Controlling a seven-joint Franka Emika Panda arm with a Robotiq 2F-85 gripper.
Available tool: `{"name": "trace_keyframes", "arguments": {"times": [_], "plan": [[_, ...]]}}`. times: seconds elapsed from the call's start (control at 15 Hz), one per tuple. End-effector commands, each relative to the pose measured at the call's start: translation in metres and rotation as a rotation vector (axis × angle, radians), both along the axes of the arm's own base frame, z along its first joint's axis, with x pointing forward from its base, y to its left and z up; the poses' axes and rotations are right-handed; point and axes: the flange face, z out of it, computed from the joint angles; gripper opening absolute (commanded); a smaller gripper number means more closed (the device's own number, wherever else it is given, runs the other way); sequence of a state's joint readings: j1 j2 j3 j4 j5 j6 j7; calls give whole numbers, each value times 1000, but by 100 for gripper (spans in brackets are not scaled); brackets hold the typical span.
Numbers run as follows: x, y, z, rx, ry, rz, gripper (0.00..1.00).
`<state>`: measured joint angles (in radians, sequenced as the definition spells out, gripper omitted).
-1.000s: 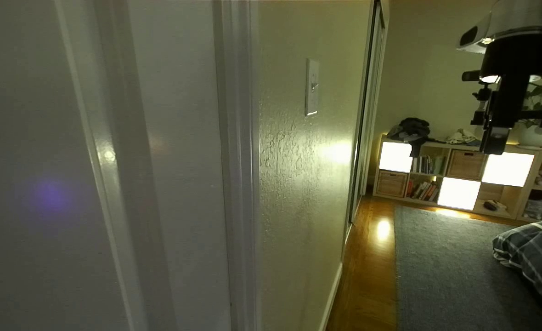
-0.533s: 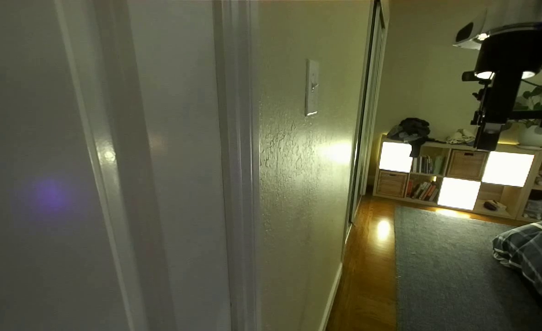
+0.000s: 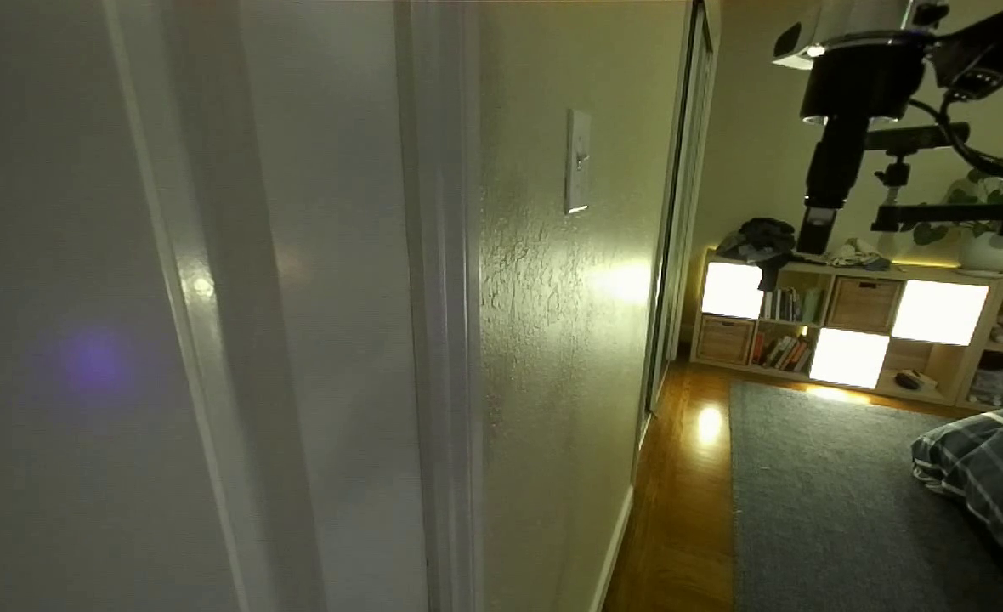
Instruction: Switch off the light
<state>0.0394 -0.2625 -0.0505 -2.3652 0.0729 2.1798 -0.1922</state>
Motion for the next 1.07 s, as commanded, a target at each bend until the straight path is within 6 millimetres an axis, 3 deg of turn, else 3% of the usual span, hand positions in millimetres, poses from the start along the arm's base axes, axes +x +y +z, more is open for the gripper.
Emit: {"name": "trace_keyframes", "arguments": {"times": [0.0,0.27,0.33,0.53,0.8,1.0], "plan": [[38,1,8,-54,-62,37,100],[77,0,12,-89,-116,47,100],[59,3,10,-65,-94,36,100],[75,3,8,-70,-97,37,100],[80,1,9,-73,-106,30,100],[102,-6,13,-89,-167,-1,100]]}}
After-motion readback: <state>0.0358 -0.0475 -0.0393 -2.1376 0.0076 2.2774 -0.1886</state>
